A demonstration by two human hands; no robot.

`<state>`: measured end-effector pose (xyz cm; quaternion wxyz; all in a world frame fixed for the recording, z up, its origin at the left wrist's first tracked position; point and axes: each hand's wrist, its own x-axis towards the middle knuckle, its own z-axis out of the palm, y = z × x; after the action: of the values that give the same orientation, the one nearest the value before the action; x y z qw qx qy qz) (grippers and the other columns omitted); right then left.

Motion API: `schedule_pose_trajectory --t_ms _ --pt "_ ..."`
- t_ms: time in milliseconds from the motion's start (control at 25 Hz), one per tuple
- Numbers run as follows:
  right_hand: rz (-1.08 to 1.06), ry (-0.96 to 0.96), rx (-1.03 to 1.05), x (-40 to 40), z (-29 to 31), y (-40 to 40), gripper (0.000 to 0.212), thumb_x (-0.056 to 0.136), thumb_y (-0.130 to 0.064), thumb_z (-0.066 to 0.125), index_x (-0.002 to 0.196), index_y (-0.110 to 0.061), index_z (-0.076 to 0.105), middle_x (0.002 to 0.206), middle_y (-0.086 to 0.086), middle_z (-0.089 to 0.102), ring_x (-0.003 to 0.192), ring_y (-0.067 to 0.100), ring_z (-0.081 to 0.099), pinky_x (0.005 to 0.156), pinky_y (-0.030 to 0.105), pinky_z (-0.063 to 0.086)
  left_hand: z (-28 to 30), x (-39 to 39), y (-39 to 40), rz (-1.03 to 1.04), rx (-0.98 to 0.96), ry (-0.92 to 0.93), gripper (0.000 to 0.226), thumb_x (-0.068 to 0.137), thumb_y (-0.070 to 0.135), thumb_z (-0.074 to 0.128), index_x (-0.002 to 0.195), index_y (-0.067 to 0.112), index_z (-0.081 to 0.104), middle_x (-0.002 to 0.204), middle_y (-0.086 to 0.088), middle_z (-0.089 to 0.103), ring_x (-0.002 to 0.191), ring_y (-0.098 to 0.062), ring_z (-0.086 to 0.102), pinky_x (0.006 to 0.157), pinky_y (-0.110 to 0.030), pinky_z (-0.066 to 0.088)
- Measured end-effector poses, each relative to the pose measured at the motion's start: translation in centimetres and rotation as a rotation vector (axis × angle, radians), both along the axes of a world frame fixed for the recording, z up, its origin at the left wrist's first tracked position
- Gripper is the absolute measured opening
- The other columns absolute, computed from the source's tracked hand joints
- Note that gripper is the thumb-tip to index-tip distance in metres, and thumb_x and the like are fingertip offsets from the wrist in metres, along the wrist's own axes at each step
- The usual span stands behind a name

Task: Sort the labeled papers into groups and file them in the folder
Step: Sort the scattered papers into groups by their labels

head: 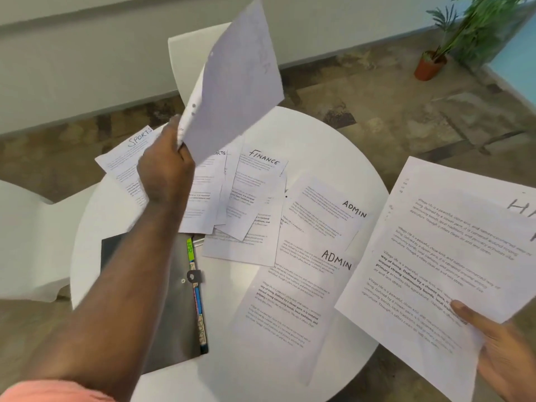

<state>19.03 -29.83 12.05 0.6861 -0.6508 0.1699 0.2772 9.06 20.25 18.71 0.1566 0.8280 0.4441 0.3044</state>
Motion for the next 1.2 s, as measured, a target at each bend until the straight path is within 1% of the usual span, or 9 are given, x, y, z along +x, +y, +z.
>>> schedule_pose_trajectory --t_ms 160,280,440,560,640,760,880,1120,1200 --pt "-0.022 0.019 0.016 -0.4 -0.7 -0.4 0.051 0.094 0.008 0.049 0.135 -0.020 0.058 0.131 0.007 0.066 0.115 0.029 0.065 0.090 0.050 0.051 -6.0 1.5 2.5 -0.076 0.100 0.302 0.047 0.100 0.016 0.043 0.147 0.023 0.046 0.140 -0.007 0.059 0.103 -0.043 0.065 0.079 -0.049 0.052" --pt "-0.034 0.028 0.017 -0.7 -1.0 -0.6 0.052 0.094 0.007 0.050 0.136 -0.023 0.057 0.132 0.006 0.065 0.119 0.030 0.063 0.092 0.051 0.050 -12.6 0.9 2.1 -0.257 0.093 0.422 0.045 0.097 0.009 0.043 0.142 0.011 0.053 0.134 -0.016 0.063 0.094 -0.042 0.070 0.071 -0.051 0.057" --pt "-0.072 0.040 0.025 -1.3 -1.1 -0.4 0.052 0.093 0.007 0.052 0.136 -0.022 0.057 0.129 0.009 0.067 0.113 0.030 0.066 0.088 0.054 0.050 -19.0 -0.9 0.8 -0.382 -0.188 0.536 0.056 0.094 0.028 0.042 0.146 0.007 0.047 0.147 -0.016 0.051 0.122 -0.035 0.060 0.096 -0.051 0.052" --pt "-0.102 0.066 0.033 -1.9 -1.3 -0.3 0.051 0.091 0.004 0.054 0.135 -0.021 0.057 0.126 0.009 0.068 0.111 0.032 0.067 0.088 0.061 0.048 -20.5 -1.2 0.6 -0.427 -0.295 0.790 0.079 0.093 0.048 0.049 0.157 0.010 0.022 0.163 -0.015 0.024 0.146 -0.033 0.032 0.112 -0.052 0.033" --pt "-0.107 0.115 0.036 -2.1 -1.5 -0.4 0.053 0.086 -0.003 0.060 0.136 -0.018 0.057 0.128 0.012 0.067 0.114 0.035 0.066 0.091 0.066 0.044 -20.7 -1.7 -0.8 -0.514 -0.129 0.914 0.093 0.088 0.059 0.057 0.159 0.018 0.012 0.167 -0.009 0.006 0.153 -0.033 0.010 0.117 -0.057 0.018" --pt "-0.124 0.141 0.028 -2.3 -1.8 -0.3 0.057 0.080 -0.005 0.064 0.136 -0.012 0.056 0.128 0.014 0.066 0.113 0.035 0.066 0.089 0.064 0.047 -22.2 -3.5 -4.4 -0.822 0.099 0.885 0.100 0.076 0.066 0.065 0.157 0.020 0.026 0.166 -0.008 0.011 0.153 -0.031 0.007 0.116 -0.066 0.008" --pt "-0.117 0.097 0.026 -2.2 -1.7 0.3 0.049 0.088 0.006 0.056 0.133 -0.011 0.058 0.124 0.013 0.069 0.107 0.031 0.069 0.084 0.055 0.053 -23.8 -4.9 -6.7 -0.913 0.114 0.894 0.094 0.078 0.064 0.054 0.155 0.017 0.030 0.166 -0.009 0.013 0.153 -0.028 0.010 0.116 -0.061 0.000" --pt "-0.109 0.089 0.033 -2.2 -1.9 0.3 0.047 0.091 0.008 0.053 0.134 -0.010 0.058 0.124 0.013 0.069 0.107 0.032 0.069 0.085 0.056 0.052 -23.2 -4.5 -7.8 -0.931 0.142 0.893 0.073 0.087 0.052 0.035 0.144 0.010 0.050 0.155 -0.013 0.041 0.143 -0.031 0.039 0.116 -0.060 0.013" --pt "-0.094 0.096 0.027 -2.2 -2.0 0.3 0.048 0.092 0.008 0.052 0.135 -0.011 0.057 0.126 0.013 0.068 0.111 0.033 0.067 0.088 0.058 0.049 -23.4 -4.2 -7.5 -0.944 0.166 0.893 0.066 0.091 0.046 0.032 0.139 0.007 0.055 0.148 -0.016 0.050 0.136 -0.033 0.049 0.116 -0.060 0.027"
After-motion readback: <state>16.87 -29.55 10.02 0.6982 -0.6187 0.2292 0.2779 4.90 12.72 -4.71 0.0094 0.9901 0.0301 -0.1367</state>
